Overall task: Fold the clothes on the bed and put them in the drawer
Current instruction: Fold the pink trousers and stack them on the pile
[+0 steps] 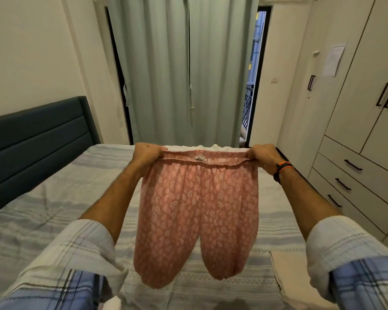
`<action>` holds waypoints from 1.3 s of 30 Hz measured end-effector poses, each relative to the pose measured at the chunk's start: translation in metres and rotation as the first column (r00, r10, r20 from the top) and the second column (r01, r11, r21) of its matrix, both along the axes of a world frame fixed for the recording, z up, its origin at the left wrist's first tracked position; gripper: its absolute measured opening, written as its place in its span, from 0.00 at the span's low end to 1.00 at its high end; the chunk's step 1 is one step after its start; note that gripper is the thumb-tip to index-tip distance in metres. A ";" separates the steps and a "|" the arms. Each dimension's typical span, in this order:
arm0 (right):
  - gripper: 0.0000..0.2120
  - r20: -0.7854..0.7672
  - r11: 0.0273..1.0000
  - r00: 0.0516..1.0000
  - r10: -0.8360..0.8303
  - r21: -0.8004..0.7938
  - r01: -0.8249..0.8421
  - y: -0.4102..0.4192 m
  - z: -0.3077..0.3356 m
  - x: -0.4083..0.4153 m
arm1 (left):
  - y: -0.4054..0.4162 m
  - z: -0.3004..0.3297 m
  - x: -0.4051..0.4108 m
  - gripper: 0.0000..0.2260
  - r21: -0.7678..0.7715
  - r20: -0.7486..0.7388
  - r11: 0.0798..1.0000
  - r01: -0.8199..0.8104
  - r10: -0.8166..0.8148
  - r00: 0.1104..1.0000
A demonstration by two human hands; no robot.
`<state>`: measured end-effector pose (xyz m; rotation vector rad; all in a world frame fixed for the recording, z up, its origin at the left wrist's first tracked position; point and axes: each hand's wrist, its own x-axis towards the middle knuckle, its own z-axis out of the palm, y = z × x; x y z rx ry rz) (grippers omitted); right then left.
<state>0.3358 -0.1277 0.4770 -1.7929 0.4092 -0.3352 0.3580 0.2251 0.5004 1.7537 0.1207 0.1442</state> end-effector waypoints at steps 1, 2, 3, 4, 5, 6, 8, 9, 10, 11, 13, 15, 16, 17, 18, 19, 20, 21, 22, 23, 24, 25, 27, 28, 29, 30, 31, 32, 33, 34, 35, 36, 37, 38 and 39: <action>0.09 0.007 0.999 1.000 0.027 0.025 -0.028 0.014 0.012 -0.022 | -0.001 -0.002 -0.001 0.02 0.008 0.008 1.000 0.007 -0.007 1.000; 0.11 0.017 0.997 0.997 0.074 0.009 -0.074 0.020 0.016 -0.034 | -0.002 -0.003 -0.003 0.02 0.030 0.028 0.999 0.021 -0.022 0.999; 0.12 0.022 0.992 0.993 0.118 -0.039 -0.118 0.022 0.016 -0.041 | -0.003 -0.006 -0.003 0.05 0.074 0.053 0.996 0.044 -0.048 0.997; 0.11 0.026 0.983 0.988 0.150 -0.114 -0.146 0.023 0.014 -0.046 | -0.004 -0.009 -0.004 0.05 0.136 0.081 0.989 0.060 -0.071 0.994; 0.11 0.028 0.969 0.987 0.157 -0.196 -0.149 0.022 0.012 -0.049 | -0.005 -0.012 -0.007 0.05 0.201 0.104 0.978 0.063 -0.086 0.991; 0.11 0.032 0.952 0.988 0.149 -0.274 -0.134 0.021 0.009 -0.049 | -0.006 -0.015 -0.009 0.05 0.258 0.133 0.965 0.051 -0.087 0.987; 0.14 0.059 0.915 0.995 0.081 -0.400 -0.050 0.021 0.002 -0.047 | -0.007 -0.018 -0.013 0.08 0.334 0.198 0.943 0.006 -0.076 0.977; 0.13 0.096 0.900 0.994 0.046 -0.436 0.001 0.022 0.000 -0.047 | -0.008 -0.019 -0.016 0.08 0.364 0.230 0.931 -0.014 -0.076 0.970; 0.12 0.146 0.891 0.989 0.029 -0.452 0.041 0.024 -0.002 -0.048 | -0.009 -0.021 -0.018 0.08 0.386 0.265 0.922 -0.030 -0.080 0.961; 0.13 0.192 0.890 0.981 0.025 -0.452 0.066 0.025 -0.004 -0.049 | -0.008 -0.024 -0.019 0.08 0.405 0.303 0.913 -0.046 -0.086 0.949; 0.20 0.219 0.898 0.975 0.032 -0.435 0.068 0.025 -0.009 -0.048 | -0.005 -0.028 -0.021 0.08 0.436 0.357 0.896 -0.086 -0.084 0.930; 0.24 0.171 0.927 0.985 0.025 -0.373 0.042 0.022 -0.015 -0.048 | 0.001 -0.032 -0.021 0.09 0.511 0.378 0.846 -0.154 -0.061 0.924; 0.25 0.139 0.945 0.990 0.024 -0.327 0.023 0.022 -0.017 -0.048 | 0.003 -0.034 -0.020 0.12 0.545 0.375 0.819 -0.180 -0.046 0.926; 0.27 0.112 0.960 0.993 0.037 -0.280 -0.004 0.020 -0.020 -0.047 | 0.005 -0.036 -0.020 0.14 0.551 0.365 0.814 -0.184 -0.036 0.930; 0.28 0.097 0.970 0.993 0.069 -0.237 -0.045 0.019 -0.022 -0.047 | 0.006 -0.038 -0.019 0.16 0.528 0.343 0.833 -0.163 -0.034 0.939; 0.26 0.092 0.980 0.990 0.105 -0.179 -0.088 0.020 -0.023 -0.048 | 0.007 -0.039 -0.017 0.15 0.474 0.311 0.872 -0.123 -0.035 0.950; 0.21 0.102 0.986 0.985 0.142 -0.106 -0.132 0.023 -0.024 -0.050 | 0.008 -0.040 -0.016 0.14 0.385 0.263 0.920 -0.068 -0.039 0.964; 0.17 0.118 0.985 0.978 0.171 -0.033 -0.168 0.025 -0.026 -0.051 | 0.008 -0.040 -0.017 0.12 0.265 0.200 0.964 -0.006 -0.048 0.979; 0.15 0.134 0.978 0.971 0.199 0.039 -0.206 0.028 -0.026 -0.054 | 0.008 -0.040 -0.018 0.10 0.125 0.133 0.990 0.058 -0.075 0.988; 0.14 0.144 0.966 0.965 0.219 0.105 -0.235 0.031 -0.027 -0.055 | 0.007 -0.040 -0.020 0.07 -0.013 0.072 0.993 0.116 -0.114 0.991; 0.14 0.159 0.950 0.958 0.238 0.166 -0.263 0.034 -0.027 -0.057 | 0.007 -0.040 -0.023 0.05 -0.138 0.025 0.977 0.164 -0.162 0.986; 0.13 0.171 0.937 0.956 0.239 0.218 -0.273 0.036 -0.029 -0.057 | 0.007 -0.040 -0.026 0.04 -0.229 -0.006 0.953 0.199 -0.206 0.978; 0.12 0.195 0.913 0.955 0.222 0.301 -0.274 0.038 -0.031 -0.057 | 0.010 -0.038 -0.032 0.04 -0.304 -0.036 0.921 0.243 -0.266 0.963; 0.10 0.207 0.899 0.953 0.223 0.335 -0.283 0.038 -0.033 -0.058 | 0.011 -0.039 -0.035 0.05 -0.316 -0.051 0.911 0.266 -0.296 0.954; 0.09 0.221 0.881 0.946 0.239 0.360 -0.307 0.038 -0.033 -0.060 | 0.014 -0.039 -0.038 0.06 -0.329 -0.067 0.898 0.293 -0.331 0.941; 0.09 0.243 0.850 0.933 0.265 0.398 -0.345 0.039 -0.034 -0.062 | 0.016 -0.040 -0.040 0.07 -0.369 -0.087 0.869 0.330 -0.385 0.919; 0.10 0.260 0.814 0.924 0.281 0.446 -0.373 0.038 -0.035 -0.063 | 0.018 -0.042 -0.041 0.09 -0.433 -0.108 0.824 0.366 -0.450 0.887; 0.11 0.269 0.776 0.918 0.293 0.494 -0.392 0.038 -0.035 -0.064 | 0.020 -0.043 -0.041 0.11 -0.503 -0.125 0.774 0.384 -0.505 0.854; 0.11 0.241 0.769 0.930 0.278 0.523 -0.366 0.039 -0.039 -0.061 | 0.019 -0.045 -0.041 0.11 -0.524 -0.153 0.763 0.379 -0.522 0.839; 0.09 0.193 0.801 0.951 0.243 0.513 -0.309 0.041 -0.041 -0.058 | 0.017 -0.048 -0.038 0.09 -0.485 -0.197 0.804 0.343 -0.482 0.854; 0.07 0.107 0.882 0.980 0.166 0.427 -0.197 0.043 -0.046 -0.051 | 0.014 -0.052 -0.035 0.06 -0.368 -0.240 0.886 0.283 -0.384 0.892; 0.06 0.015 0.962 0.998 0.066 0.266 -0.068 0.045 -0.052 -0.045 | 0.010 -0.058 -0.031 0.03 -0.199 -0.255 0.960 0.198 -0.245 0.935; 0.07 -0.056 0.997 0.998 -0.036 0.063 0.039 0.050 -0.057 -0.039 | 0.006 -0.062 -0.030 0.03 -0.015 -0.233 0.993 0.115 -0.116 0.966; 0.09 -0.084 0.991 0.990 -0.110 -0.091 0.102 0.056 -0.061 -0.037 | 0.001 -0.069 -0.028 0.04 0.132 -0.193 0.990 0.047 -0.021 0.981; 0.12 -0.083 0.977 0.987 -0.139 -0.173 0.123 0.065 -0.063 -0.035 | -0.004 -0.075 -0.027 0.06 0.209 -0.165 0.978 0.004 0.031 0.986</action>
